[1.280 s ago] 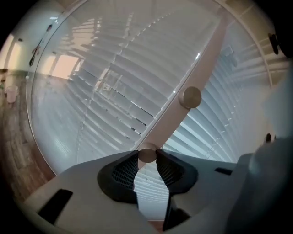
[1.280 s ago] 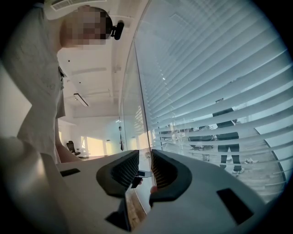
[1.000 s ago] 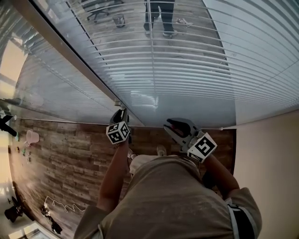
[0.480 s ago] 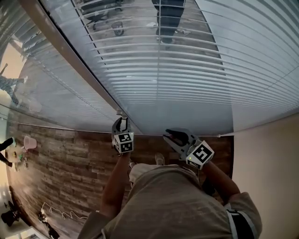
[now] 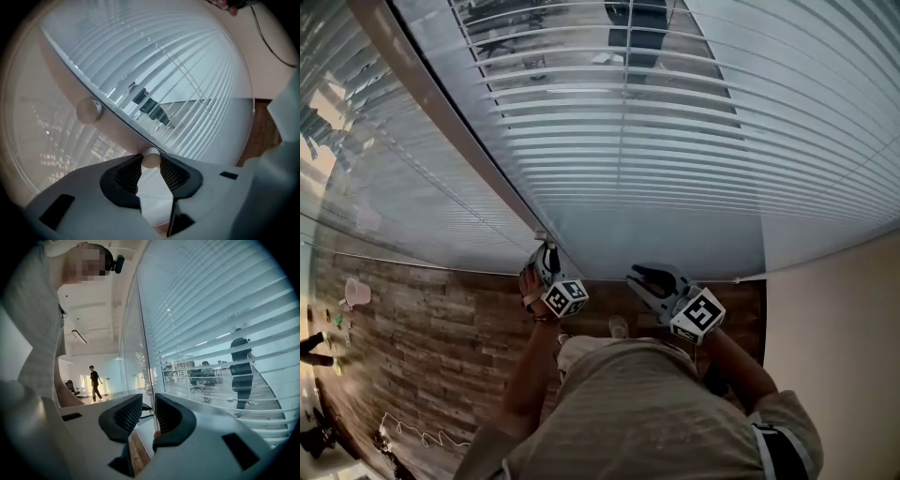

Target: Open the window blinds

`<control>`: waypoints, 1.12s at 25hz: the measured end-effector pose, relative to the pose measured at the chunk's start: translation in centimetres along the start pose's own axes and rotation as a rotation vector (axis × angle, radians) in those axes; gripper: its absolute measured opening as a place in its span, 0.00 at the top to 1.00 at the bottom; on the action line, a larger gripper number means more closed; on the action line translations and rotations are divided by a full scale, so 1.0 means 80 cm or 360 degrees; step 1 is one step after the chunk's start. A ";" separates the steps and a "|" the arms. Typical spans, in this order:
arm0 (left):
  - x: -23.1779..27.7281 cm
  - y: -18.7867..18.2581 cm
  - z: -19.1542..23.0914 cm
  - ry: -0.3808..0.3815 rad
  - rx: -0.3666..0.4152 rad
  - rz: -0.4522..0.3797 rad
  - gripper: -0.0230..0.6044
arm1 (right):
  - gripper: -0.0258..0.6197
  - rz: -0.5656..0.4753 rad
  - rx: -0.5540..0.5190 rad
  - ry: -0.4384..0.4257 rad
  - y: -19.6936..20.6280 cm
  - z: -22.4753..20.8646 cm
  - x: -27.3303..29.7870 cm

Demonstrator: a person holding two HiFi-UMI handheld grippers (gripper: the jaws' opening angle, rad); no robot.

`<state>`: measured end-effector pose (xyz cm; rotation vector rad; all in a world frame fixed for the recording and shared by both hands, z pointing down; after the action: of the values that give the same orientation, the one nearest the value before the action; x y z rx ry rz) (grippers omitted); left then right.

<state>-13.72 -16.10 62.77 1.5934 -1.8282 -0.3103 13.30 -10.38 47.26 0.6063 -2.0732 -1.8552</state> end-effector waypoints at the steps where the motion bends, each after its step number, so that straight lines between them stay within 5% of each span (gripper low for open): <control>1: 0.000 0.000 -0.003 -0.0021 0.0089 0.0001 0.75 | 0.83 -0.0002 0.0008 0.0006 0.001 -0.001 -0.001; 5: -0.017 -0.010 -0.021 -0.0052 0.0461 0.0086 0.74 | 0.83 -0.0011 0.0025 0.0019 0.010 0.003 -0.019; 7: -0.019 -0.012 -0.016 0.0006 0.0446 0.0117 0.74 | 0.83 -0.0016 0.0036 0.0020 0.008 0.001 -0.017; 8: -0.017 -0.011 -0.010 0.0054 0.0335 0.0118 0.72 | 0.83 -0.0013 0.0032 0.0013 0.005 -0.001 -0.011; 10: -0.015 -0.002 0.008 0.0184 -0.0119 0.0113 0.66 | 0.83 0.0001 0.0015 -0.0007 -0.001 -0.005 0.001; 15: -0.010 0.037 0.037 0.0494 -0.1796 -0.0054 0.57 | 0.83 -0.0020 0.0028 -0.0020 0.009 -0.009 0.001; 18: -0.003 0.052 0.042 0.0500 -0.2211 -0.0152 0.57 | 0.83 -0.0016 0.0032 -0.0017 0.010 -0.007 0.002; 20: 0.001 0.055 0.048 0.0493 -0.2282 -0.0141 0.57 | 0.83 -0.0010 0.0036 -0.0013 0.006 -0.008 0.005; 24: 0.008 0.052 0.046 0.0463 -0.2045 -0.0038 0.74 | 0.83 -0.0020 0.0038 -0.0003 0.014 -0.011 0.005; 28: 0.019 0.056 0.039 0.0429 -0.1915 -0.0016 0.75 | 0.83 -0.0028 0.0036 0.0014 0.031 -0.016 0.004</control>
<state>-19.21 -17.35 63.60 0.7215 -1.0199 -0.9267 13.31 -11.45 49.88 0.6390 -2.0926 -1.8379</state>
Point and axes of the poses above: the fingertips, and each gripper's own axes: x forward along the fingers, z to its left, y out of its underside, the point moved 10 cm from there along -x, backward along the fingers, and after that the axes turned 9 degrees about -z, right-handed, at the moved point
